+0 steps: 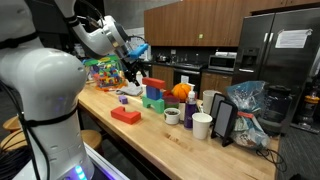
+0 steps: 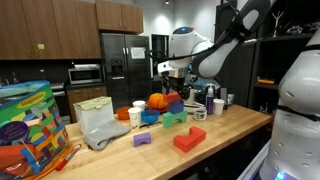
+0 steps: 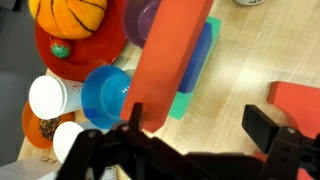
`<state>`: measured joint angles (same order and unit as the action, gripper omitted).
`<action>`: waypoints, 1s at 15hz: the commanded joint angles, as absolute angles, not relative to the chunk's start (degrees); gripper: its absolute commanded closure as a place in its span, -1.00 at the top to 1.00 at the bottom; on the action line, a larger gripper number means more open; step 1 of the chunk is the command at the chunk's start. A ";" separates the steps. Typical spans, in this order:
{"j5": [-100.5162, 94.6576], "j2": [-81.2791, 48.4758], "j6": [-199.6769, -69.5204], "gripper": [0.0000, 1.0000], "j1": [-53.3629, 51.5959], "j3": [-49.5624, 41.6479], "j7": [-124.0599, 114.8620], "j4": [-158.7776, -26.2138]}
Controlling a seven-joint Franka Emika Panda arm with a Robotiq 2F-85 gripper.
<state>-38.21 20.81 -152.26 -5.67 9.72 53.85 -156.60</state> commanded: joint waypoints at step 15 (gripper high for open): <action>-35.73 22.02 -153.83 1.00 -20.66 12.92 49.87 -159.19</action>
